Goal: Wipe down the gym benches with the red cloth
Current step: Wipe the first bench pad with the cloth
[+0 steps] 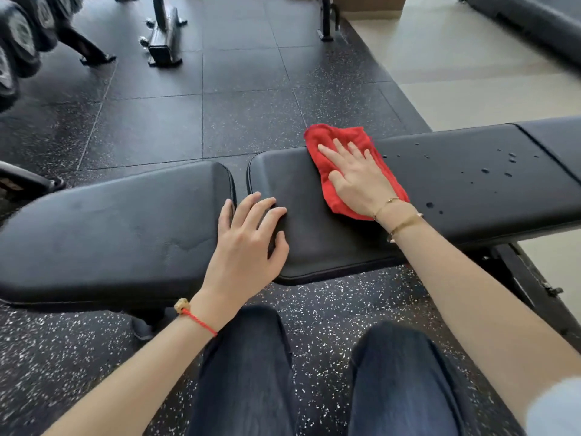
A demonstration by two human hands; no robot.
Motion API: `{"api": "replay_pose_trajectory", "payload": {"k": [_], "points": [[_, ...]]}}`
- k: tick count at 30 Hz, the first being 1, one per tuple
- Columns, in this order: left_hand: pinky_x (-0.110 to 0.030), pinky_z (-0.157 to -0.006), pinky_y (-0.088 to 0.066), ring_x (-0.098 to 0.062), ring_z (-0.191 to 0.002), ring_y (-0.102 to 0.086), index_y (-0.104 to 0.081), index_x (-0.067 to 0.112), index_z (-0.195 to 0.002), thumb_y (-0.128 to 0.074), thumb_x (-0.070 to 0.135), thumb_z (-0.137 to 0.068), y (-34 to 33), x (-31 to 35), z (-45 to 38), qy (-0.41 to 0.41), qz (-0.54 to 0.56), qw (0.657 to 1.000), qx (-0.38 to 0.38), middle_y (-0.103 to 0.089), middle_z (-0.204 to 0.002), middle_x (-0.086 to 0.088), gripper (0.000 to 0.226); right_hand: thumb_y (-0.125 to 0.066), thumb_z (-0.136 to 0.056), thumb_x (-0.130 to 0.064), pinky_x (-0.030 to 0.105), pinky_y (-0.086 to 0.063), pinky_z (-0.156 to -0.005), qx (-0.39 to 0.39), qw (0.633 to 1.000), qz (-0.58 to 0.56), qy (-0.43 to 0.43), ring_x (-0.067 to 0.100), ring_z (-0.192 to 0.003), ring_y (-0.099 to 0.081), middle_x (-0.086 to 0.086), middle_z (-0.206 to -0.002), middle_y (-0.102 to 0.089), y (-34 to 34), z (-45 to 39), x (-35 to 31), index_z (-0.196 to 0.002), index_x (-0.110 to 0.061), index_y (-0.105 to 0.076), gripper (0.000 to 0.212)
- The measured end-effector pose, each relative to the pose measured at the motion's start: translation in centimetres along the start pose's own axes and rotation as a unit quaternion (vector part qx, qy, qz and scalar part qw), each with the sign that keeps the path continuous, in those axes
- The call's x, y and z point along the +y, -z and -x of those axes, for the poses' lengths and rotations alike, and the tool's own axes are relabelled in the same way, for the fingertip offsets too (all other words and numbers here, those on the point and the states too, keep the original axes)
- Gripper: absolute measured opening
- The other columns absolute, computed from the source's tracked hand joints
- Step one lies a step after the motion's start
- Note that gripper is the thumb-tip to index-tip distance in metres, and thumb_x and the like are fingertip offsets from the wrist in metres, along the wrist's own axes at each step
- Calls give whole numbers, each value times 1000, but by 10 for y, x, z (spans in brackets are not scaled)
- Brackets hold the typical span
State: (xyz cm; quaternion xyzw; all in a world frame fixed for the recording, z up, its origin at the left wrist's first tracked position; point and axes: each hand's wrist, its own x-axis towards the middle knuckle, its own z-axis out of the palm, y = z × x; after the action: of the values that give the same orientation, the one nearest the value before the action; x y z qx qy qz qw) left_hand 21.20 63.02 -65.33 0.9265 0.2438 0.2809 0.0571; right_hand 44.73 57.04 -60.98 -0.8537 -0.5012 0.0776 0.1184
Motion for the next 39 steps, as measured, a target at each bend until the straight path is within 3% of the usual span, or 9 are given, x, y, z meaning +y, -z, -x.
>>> {"api": "replay_pose_trajectory", "payload": {"k": [5, 9, 14, 17, 22, 26, 32, 36, 39], "points": [[-52, -117, -28, -24, -135, -48, -63, 15, -124, -50, 28, -90, 5, 4, -1, 19, -15, 1000, -10, -61, -132, 0, 38, -36, -97, -26, 45, -1, -121, -8, 993, 28, 118, 26, -150, -7, 0, -162, -10, -13, 16, -32, -152, -34, -17, 59], [-54, -116, -30, -26, -134, -49, -62, 13, -127, -49, 28, -92, 6, 5, -1, 17, -35, 999, -21, -62, -133, -2, 40, -35, -93, -30, 42, -4, -122, -13, 981, 7, 191, 20, -150, -8, -7, -161, -13, -13, 71, -11, -151, -40, -18, 61], [-53, -117, -29, -24, -134, -49, -61, 14, -129, -48, 28, -94, 7, 6, 0, 16, -42, 999, -29, -61, -134, -1, 40, -36, -95, -26, 42, -3, -122, -5, 994, 3, 113, 22, -150, -9, -4, -161, -15, 5, 44, 52, -151, -38, -20, 59], [-53, -117, -30, -24, -134, -49, -61, 13, -129, -47, 28, -94, 9, 8, -1, 16, -36, 999, -38, -61, -135, -2, 40, -33, -98, -29, 45, -1, -121, 0, 999, 28, 45, 27, -149, -7, 2, -162, -9, 9, 2, 51, -152, -34, -17, 56], [-52, -117, -31, -25, -134, -49, -61, 11, -128, -48, 25, -95, 13, 9, -1, 10, -29, 998, -49, -60, -135, -4, 39, -33, -98, -29, 44, 1, -121, -17, 989, 11, 144, 26, -150, -6, 2, -162, -8, -4, 15, 11, -152, -33, -17, 56], [-53, -115, -33, -26, -135, -48, -60, 10, -130, -52, 19, -95, 15, 11, -1, 12, -28, 997, -64, -59, -137, -5, 37, -37, -95, -30, 41, -1, -122, -17, 976, 2, 219, 21, -150, -7, -5, -162, -12, 0, 64, 37, -151, -39, -19, 59], [-53, -113, -35, -27, -134, -49, -60, 10, -129, -50, 19, -95, 15, 13, -4, 9, -39, 997, -68, -59, -136, -6, 37, -38, -96, -32, 41, -1, -122, -20, 990, -8, 141, 24, -150, -7, -3, -162, -12, 19, 42, 87, -150, -40, -21, 57], [-51, -114, -34, -27, -134, -49, -60, 9, -129, -48, 20, -95, 15, 12, -2, 2, -52, 997, -62, -59, -135, -7, 37, -33, -98, -34, 45, 2, -121, -25, 994, 17, 106, 28, -150, -5, 2, -163, -7, 13, 8, 67, -152, -35, -18, 56], [-50, -115, -34, -28, -134, -49, -59, 8, -129, -48, 20, -96, 15, 14, -3, -4, -57, 996, -64, -59, -135, -8, 37, -32, -98, -34, 46, 1, -121, -18, 991, 26, 129, 29, -149, -6, 4, -163, -7, 4, 15, 44, -152, -34, -17, 56]]}}
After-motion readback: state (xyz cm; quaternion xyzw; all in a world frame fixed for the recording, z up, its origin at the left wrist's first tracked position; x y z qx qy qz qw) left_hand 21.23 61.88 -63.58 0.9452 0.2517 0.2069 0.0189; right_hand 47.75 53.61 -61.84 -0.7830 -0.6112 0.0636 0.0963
